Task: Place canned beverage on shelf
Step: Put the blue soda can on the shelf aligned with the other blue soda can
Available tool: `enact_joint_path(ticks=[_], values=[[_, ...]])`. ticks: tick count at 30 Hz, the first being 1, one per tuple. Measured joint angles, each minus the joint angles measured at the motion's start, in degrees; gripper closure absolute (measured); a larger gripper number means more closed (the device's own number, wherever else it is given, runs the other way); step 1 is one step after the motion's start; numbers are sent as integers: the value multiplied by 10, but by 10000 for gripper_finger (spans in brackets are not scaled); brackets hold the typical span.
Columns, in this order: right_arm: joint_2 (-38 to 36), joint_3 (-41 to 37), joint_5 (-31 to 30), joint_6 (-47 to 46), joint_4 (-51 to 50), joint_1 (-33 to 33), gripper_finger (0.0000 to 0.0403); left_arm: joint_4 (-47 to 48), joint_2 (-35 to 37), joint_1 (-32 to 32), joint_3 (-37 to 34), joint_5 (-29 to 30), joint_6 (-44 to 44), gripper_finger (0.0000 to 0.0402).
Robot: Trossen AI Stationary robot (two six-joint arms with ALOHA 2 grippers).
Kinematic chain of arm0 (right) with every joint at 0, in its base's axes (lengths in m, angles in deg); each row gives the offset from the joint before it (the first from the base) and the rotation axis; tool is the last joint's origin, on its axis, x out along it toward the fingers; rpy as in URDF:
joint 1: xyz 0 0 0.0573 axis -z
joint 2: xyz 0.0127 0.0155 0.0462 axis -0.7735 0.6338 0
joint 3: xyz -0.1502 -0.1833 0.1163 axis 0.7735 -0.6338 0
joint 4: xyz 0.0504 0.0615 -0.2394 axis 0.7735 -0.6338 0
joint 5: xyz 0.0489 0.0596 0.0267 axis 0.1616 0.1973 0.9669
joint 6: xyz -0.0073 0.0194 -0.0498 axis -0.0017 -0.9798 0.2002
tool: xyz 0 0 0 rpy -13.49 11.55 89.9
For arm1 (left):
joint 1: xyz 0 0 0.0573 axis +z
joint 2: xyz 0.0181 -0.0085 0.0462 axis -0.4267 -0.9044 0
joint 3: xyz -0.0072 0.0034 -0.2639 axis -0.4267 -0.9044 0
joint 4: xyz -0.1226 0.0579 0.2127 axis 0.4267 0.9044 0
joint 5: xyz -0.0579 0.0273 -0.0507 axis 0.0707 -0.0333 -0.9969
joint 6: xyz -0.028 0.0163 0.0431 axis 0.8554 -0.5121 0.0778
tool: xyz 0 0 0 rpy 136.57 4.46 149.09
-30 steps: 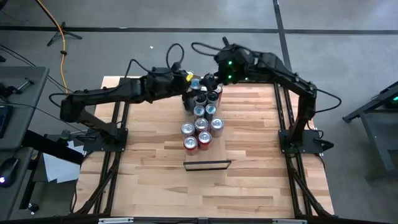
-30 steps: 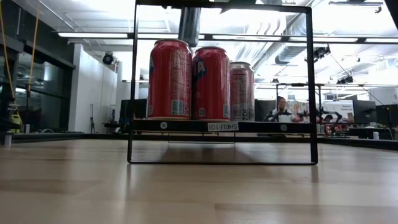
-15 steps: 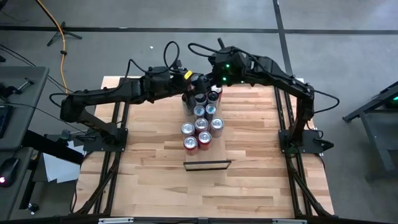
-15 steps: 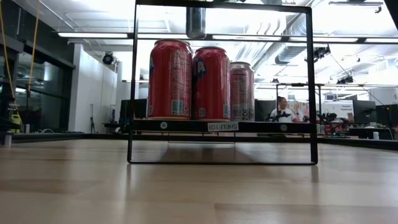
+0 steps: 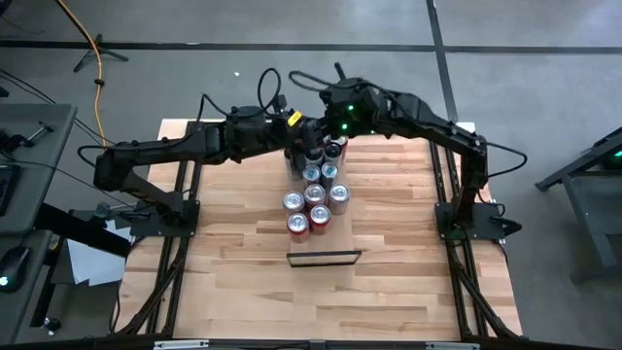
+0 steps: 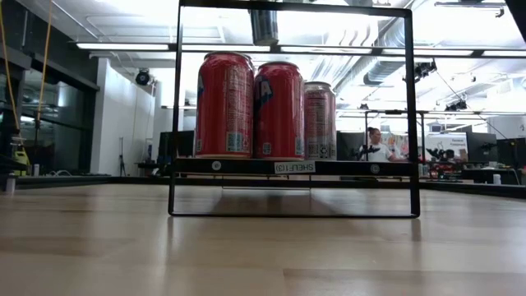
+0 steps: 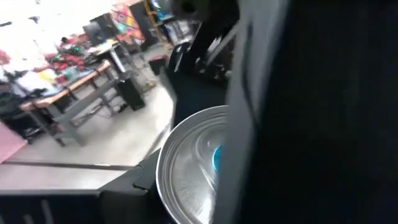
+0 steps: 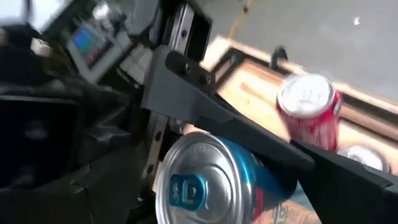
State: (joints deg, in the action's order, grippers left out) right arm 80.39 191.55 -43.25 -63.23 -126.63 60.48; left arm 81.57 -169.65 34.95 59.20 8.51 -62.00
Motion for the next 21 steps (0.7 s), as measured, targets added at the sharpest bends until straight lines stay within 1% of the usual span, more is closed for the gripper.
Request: enact_joint_path(ticks=[1, 3, 6, 13, 16, 21], values=[[1, -1, -6, -1, -6, -3, 20, 3, -1, 0, 0, -4, 2, 217], [2, -2, 6, -1, -11, -5, 21, 4, -1, -1, -2, -6, 7, 217], [1, -1, -2, 6, -1, -8, 20, -3, 0, 1, 0, -7, 1, 217], [1, -1, -21, 4, -35, -6, 26, 3, -4, -5, -1, -2, -4, 217], [0, 0, -28, 11, -38, -6, 47, 2, -4, -5, -1, -1, -6, 217], [2, 1, -41, 6, -52, -5, 108, -1, -4, -8, -2, 3, -25, 217]])
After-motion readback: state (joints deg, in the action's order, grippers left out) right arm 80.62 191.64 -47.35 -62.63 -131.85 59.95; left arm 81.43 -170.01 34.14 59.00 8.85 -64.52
